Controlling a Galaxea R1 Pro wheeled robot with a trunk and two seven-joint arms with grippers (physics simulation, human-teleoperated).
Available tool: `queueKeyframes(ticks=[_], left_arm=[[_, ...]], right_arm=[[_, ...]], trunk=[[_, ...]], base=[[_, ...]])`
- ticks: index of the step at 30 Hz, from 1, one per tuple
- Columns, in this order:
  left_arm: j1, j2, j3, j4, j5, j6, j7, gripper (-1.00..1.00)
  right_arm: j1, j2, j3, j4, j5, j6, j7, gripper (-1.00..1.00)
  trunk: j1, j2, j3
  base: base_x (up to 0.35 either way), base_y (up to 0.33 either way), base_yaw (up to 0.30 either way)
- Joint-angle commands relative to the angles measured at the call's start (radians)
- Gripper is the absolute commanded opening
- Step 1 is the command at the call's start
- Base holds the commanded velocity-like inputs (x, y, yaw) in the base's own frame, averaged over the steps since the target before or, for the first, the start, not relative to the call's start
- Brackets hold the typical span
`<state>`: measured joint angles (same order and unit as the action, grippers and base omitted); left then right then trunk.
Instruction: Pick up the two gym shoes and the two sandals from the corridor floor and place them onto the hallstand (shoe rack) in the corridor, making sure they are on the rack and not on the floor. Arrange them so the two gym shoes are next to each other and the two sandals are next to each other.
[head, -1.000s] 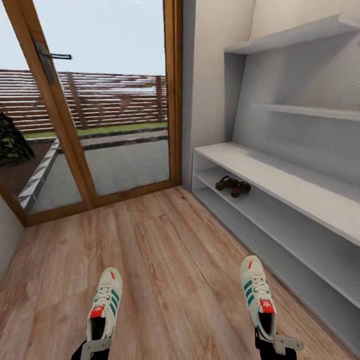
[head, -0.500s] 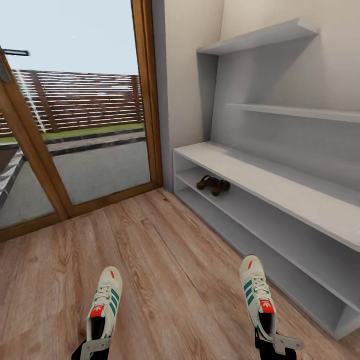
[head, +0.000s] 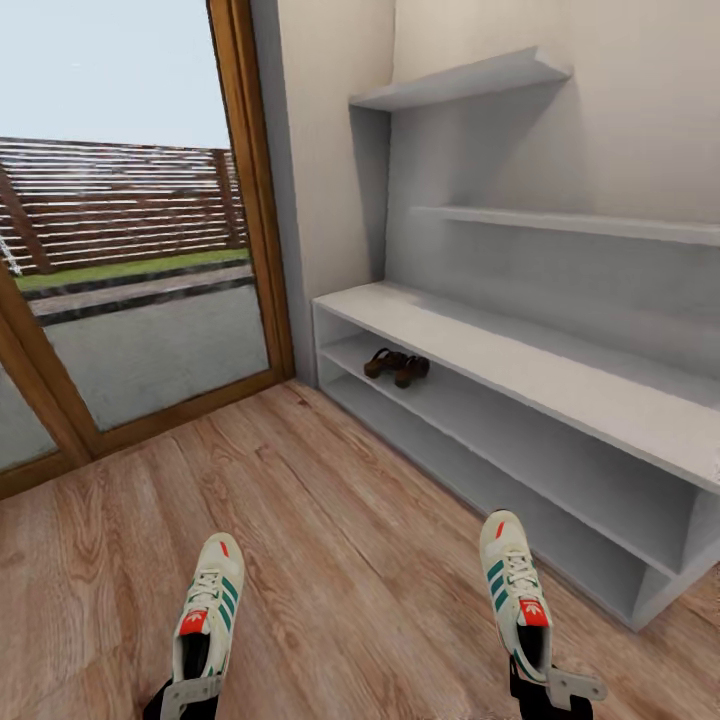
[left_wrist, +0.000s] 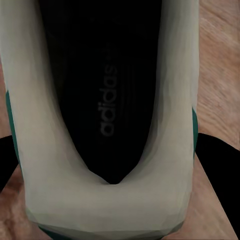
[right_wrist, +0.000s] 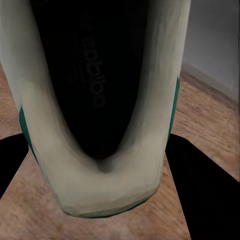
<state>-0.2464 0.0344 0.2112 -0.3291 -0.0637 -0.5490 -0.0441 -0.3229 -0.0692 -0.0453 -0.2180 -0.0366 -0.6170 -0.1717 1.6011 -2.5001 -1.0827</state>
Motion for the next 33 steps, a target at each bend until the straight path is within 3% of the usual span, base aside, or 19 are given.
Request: queueKeyframes(ticks=[1, 11, 33], left_arm=[[-0.001, -0.001, 0.008, 0.001, -0.007, -0.003, -0.005, -1.0], [-0.001, -0.001, 0.008, 0.001, -0.007, -0.003, -0.005, -1.0], [-0.001, -0.001, 0.008, 0.001, -0.008, -0.003, -0.005, -1.0]], right_arm=[[-0.001, 0.0, -0.002, 0.001, -0.003, -0.004, 0.003, -1.0], [-0.001, 0.0, -0.002, 0.001, -0.004, -0.004, 0.003, -1.0], [-0.001, 0.002, -0.002, 0.001, -0.003, -0.004, 0.003, -1.0]], trunk=[[0.0, 0.0, -0.001], [0.0, 0.0, -0.001], [0.0, 0.0, -0.001]], base=[[0.0, 0.299, -0.264], [0.0, 0.288, -0.264], [0.0, 0.038, -0.264]])
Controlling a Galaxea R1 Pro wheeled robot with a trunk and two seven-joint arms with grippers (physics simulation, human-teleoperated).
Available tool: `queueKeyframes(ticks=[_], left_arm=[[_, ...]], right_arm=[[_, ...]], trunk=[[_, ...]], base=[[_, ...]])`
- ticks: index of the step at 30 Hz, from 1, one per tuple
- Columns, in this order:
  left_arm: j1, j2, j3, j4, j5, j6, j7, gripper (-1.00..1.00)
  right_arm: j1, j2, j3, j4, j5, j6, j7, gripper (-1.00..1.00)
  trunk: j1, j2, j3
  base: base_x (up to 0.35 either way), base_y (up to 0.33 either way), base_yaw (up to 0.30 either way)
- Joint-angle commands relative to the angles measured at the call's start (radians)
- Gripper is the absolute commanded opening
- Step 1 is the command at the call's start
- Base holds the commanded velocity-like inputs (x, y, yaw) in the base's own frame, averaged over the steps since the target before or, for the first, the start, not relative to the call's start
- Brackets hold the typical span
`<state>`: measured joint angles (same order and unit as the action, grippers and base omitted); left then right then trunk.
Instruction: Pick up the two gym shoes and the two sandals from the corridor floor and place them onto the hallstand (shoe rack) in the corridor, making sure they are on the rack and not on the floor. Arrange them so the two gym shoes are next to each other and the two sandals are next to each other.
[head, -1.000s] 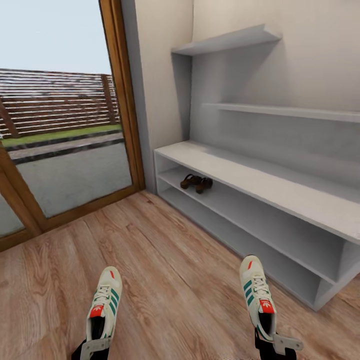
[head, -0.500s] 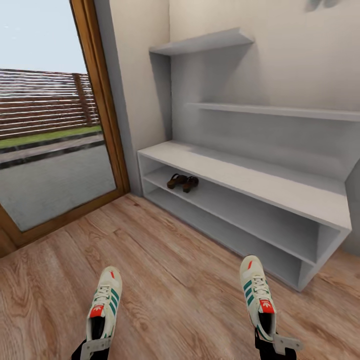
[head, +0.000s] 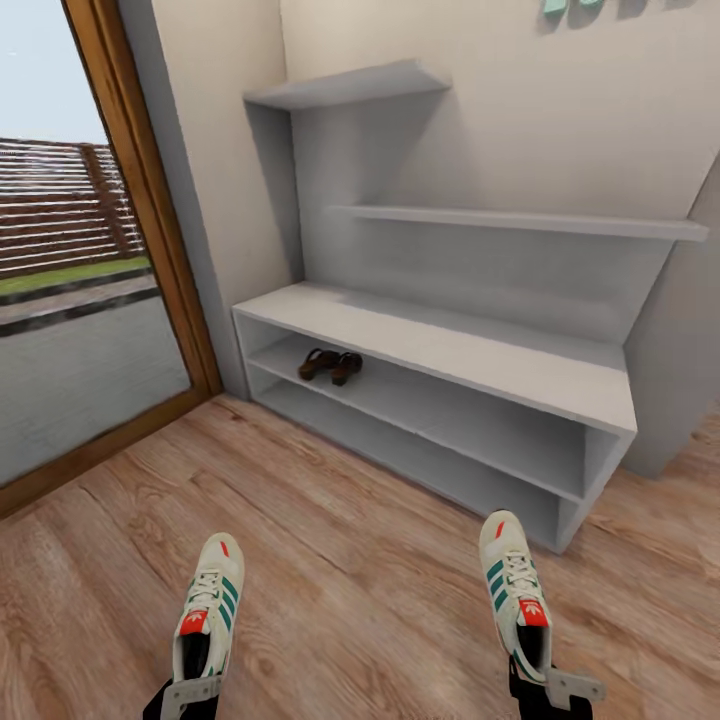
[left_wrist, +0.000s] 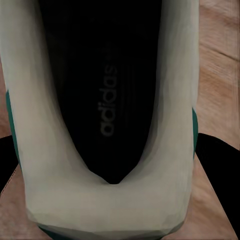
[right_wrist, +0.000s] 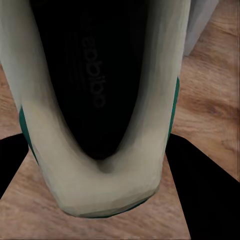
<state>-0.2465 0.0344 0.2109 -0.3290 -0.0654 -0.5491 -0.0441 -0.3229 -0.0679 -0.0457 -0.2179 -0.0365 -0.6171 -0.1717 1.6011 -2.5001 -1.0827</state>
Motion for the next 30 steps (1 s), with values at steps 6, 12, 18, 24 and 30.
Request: queueKeyframes(ticks=[6, 12, 18, 24, 30], left_arm=[[-0.001, -0.001, 0.008, 0.001, -0.007, -0.003, -0.005, -1.0], [-0.001, -0.001, 0.008, 0.001, -0.007, -0.003, -0.005, -1.0], [-0.001, -0.001, 0.008, 0.001, -0.007, -0.003, -0.005, -1.0], [-0.001, -0.001, 0.008, 0.001, -0.007, -0.004, -0.005, -1.0], [-0.001, -0.001, 0.008, 0.001, -0.007, -0.003, -0.005, -1.0]], right_arm=[[-0.001, 0.0, -0.002, 0.001, -0.003, -0.004, 0.003, -1.0], [-0.001, 0.0, -0.002, 0.001, -0.005, -0.004, 0.003, -1.0], [-0.001, 0.0, -0.002, 0.001, -0.004, -0.004, 0.003, -1.0], [-0.001, 0.0, -0.002, 0.001, -0.005, -0.004, 0.003, -1.0], [-0.001, 0.0, -0.002, 0.001, -0.005, -0.004, 0.003, -1.0]], trunk=[[0.0, 0.0, -0.001], [0.0, 0.0, -0.001], [0.0, 0.0, -0.001], [0.0, 0.0, -0.001], [0.0, 0.0, -0.001]], base=[[0.016, 0.294, -0.264], [0.08, 0.303, -0.264], [0.06, 0.192, -0.264], [0.009, 0.025, -0.264], [0.0, 0.001, -0.264]])
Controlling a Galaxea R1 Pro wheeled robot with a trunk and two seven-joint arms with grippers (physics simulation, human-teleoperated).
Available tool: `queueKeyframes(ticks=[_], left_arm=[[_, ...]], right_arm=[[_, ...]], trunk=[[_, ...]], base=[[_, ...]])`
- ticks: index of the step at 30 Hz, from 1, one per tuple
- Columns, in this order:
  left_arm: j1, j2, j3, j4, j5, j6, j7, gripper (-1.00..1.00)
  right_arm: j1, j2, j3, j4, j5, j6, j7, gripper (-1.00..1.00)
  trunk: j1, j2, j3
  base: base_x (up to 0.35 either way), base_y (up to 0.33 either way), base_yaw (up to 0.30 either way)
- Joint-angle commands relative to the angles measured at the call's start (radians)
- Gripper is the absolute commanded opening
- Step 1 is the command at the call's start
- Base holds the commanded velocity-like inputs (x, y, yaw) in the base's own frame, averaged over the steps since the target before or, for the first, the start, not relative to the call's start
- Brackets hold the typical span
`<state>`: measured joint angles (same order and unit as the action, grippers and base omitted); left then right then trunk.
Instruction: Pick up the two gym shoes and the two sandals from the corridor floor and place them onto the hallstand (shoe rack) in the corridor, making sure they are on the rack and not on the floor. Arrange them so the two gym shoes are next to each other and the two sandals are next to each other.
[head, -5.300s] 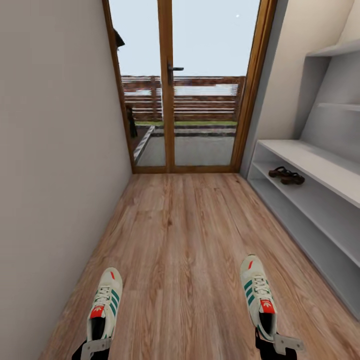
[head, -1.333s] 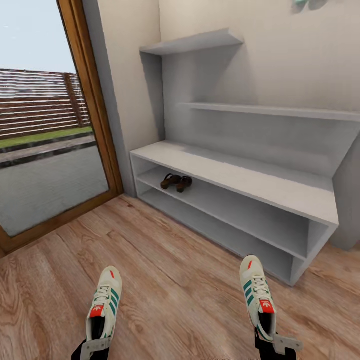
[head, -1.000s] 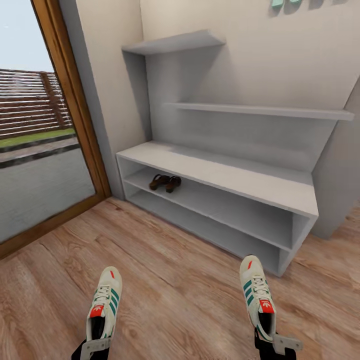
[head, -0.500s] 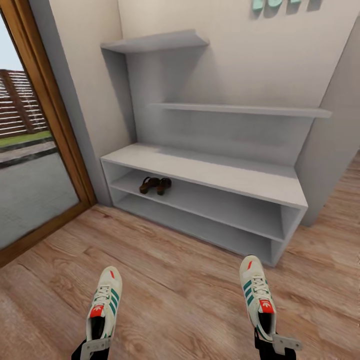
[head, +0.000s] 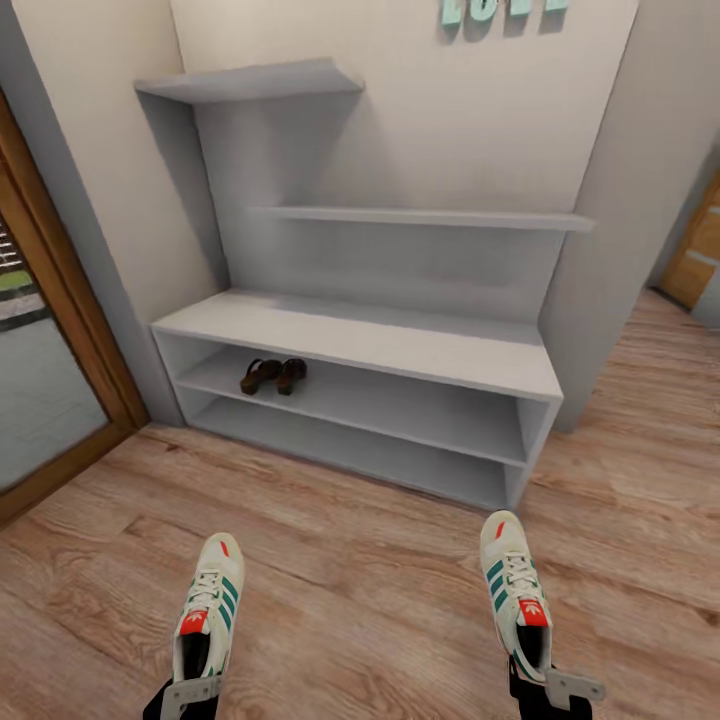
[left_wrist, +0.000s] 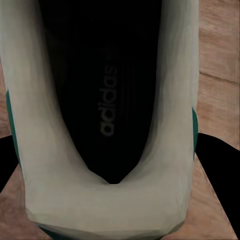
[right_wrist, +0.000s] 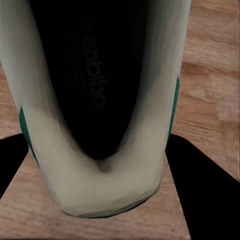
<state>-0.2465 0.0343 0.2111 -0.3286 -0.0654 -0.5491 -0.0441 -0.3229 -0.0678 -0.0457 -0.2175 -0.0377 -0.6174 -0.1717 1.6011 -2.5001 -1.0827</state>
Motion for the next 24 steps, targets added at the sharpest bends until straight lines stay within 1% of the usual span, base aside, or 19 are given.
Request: queueKeyframes(ticks=[1, 24], left_arm=[[0.0, -0.001, 0.008, 0.0, -0.007, -0.003, -0.005, -1.0], [0.0, -0.001, 0.008, 0.0, -0.008, -0.003, -0.005, -1.0]], right_arm=[[-0.001, 0.0, -0.002, 0.0, -0.004, -0.004, 0.003, -1.0], [-0.001, 0.0, -0.002, 0.001, -0.004, -0.004, 0.003, -1.0]], trunk=[[0.0, 0.0, -0.001], [0.0, 0.0, -0.001]], base=[[0.0, 0.0, -0.264], [0.0, -0.002, -0.264]])
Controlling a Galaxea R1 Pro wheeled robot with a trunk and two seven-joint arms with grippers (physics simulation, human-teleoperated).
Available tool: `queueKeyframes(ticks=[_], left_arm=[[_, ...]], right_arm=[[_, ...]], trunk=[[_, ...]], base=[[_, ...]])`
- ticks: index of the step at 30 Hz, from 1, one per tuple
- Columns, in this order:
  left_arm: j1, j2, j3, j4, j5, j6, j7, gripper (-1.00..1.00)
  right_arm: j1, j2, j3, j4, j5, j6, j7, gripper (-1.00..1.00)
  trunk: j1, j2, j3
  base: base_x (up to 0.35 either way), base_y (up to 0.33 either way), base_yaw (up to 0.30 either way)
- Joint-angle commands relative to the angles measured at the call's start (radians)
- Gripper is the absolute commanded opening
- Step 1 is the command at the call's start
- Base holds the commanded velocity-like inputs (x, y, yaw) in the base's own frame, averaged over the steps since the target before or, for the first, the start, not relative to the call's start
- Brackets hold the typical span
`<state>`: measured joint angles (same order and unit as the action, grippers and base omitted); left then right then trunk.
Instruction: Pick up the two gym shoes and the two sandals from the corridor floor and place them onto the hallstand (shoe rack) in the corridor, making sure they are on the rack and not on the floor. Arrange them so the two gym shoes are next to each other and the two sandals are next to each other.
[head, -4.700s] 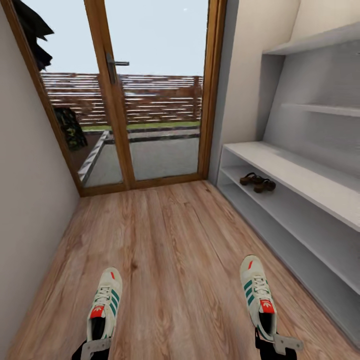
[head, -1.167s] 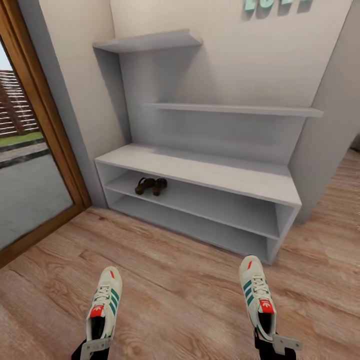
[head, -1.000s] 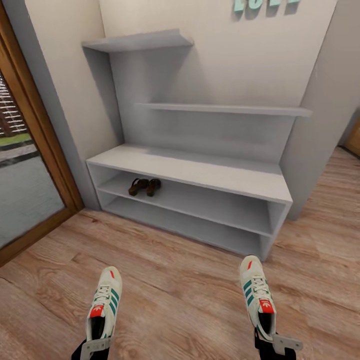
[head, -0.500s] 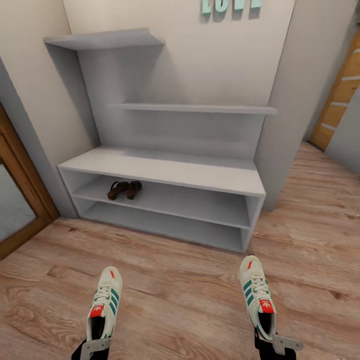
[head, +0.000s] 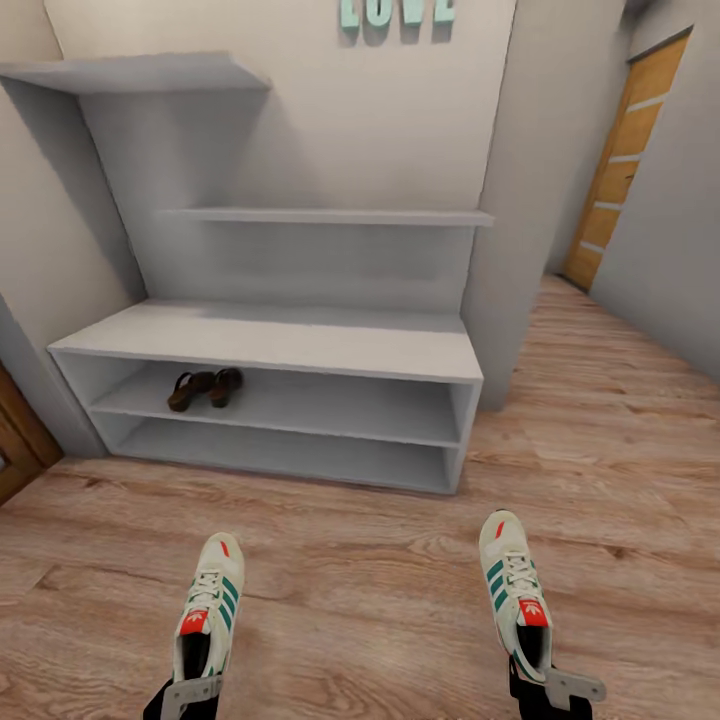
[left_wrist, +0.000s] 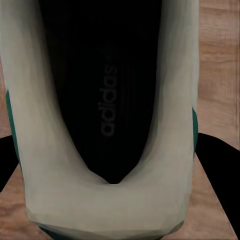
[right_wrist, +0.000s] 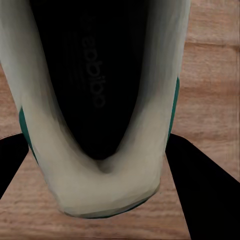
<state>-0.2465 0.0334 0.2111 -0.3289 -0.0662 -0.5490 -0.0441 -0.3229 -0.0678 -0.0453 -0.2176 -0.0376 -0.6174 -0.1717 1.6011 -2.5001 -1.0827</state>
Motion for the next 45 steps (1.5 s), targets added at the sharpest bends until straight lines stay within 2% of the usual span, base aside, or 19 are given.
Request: queueKeyframes(ticks=[1, 14, 40, 41, 43, 44, 45], left_arm=[[0.0, -0.001, 0.008, 0.0, -0.007, -0.003, -0.005, -1.0], [0.0, -0.001, 0.008, -0.001, -0.008, -0.004, -0.005, -1.0], [-0.006, -0.007, -0.003, 0.0, -0.014, 0.01, -0.013, -1.0], [-0.088, -0.014, -0.001, -0.019, -0.012, 0.201, -0.017, -1.0], [-0.149, -0.016, 0.0, -0.023, -0.011, 0.314, -0.018, -1.0], [-0.27, -0.034, 0.0, -0.025, -0.011, 0.477, -0.015, -1.0], [-0.286, -0.038, -0.001, -0.025, -0.012, 0.497, -0.014, -1.0]], right_arm=[[-0.001, 0.0, -0.002, 0.001, -0.004, -0.004, 0.003, -1.0], [-0.001, 0.0, -0.002, 0.0, -0.004, -0.004, 0.002, -1.0], [-0.001, 0.004, -0.003, -0.002, -0.006, -0.004, 0.0, -1.0], [-0.001, -0.009, -0.007, -0.002, -0.008, -0.004, -0.004, -1.0], [-0.001, -0.029, -0.008, -0.002, -0.01, -0.003, -0.004, -1.0], [-0.001, -0.062, -0.011, -0.003, -0.021, -0.002, -0.003, -1.0], [-0.001, -0.066, -0.011, -0.003, -0.027, -0.002, -0.003, -1.0]], trunk=[[0.0, 0.0, -0.001], [0.0, 0.0, -0.001], [0.0, 0.0, -0.001], [0.0, 0.0, -0.001], [0.0, 0.0, -0.001], [0.0, 0.0, -0.001], [0.0, 0.0, -0.001]], base=[[0.0, -0.114, -0.264], [0.0, -0.19, -0.23], [0.0, -0.007, -0.009], [0.0, 0.0, 0.0], [0.0, 0.0, 0.0], [0.0, 0.0, 0.0], [0.0, 0.0, 0.0]])
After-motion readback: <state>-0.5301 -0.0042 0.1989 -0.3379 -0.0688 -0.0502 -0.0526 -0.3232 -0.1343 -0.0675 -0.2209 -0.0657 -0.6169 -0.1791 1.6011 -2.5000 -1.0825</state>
